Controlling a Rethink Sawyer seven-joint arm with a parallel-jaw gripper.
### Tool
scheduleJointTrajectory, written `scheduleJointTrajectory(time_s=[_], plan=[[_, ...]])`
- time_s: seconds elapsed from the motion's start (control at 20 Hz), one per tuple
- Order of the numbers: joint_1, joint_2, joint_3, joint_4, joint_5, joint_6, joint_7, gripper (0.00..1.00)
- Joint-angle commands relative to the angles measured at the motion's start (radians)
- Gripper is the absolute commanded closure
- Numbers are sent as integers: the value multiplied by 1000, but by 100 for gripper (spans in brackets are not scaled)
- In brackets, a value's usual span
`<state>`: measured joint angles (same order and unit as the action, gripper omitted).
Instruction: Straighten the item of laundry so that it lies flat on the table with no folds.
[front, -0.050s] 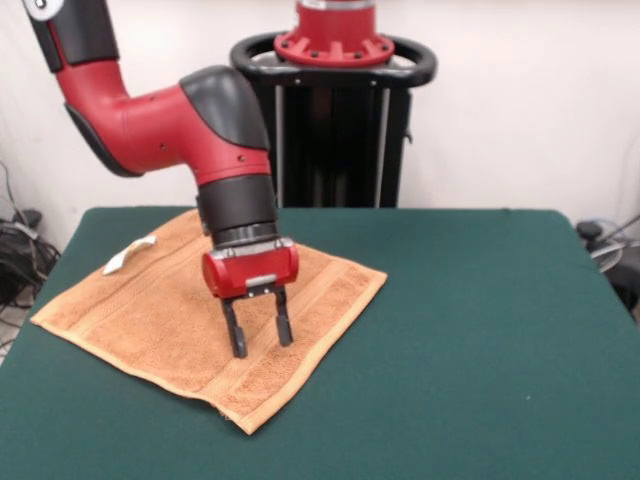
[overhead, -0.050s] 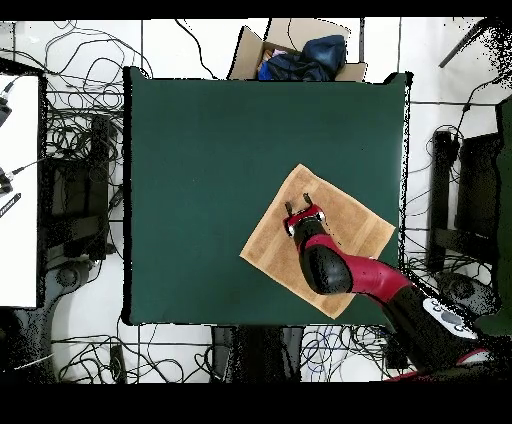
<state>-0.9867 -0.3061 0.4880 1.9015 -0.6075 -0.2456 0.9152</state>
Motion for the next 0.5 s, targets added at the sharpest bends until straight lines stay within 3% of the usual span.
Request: scheduleJointTrajectory(time_s=[0.05,0.5], plan=[[70,48,9,-113,35,-27,234,0],[56,15,26,-117,20,-43,230,0]])
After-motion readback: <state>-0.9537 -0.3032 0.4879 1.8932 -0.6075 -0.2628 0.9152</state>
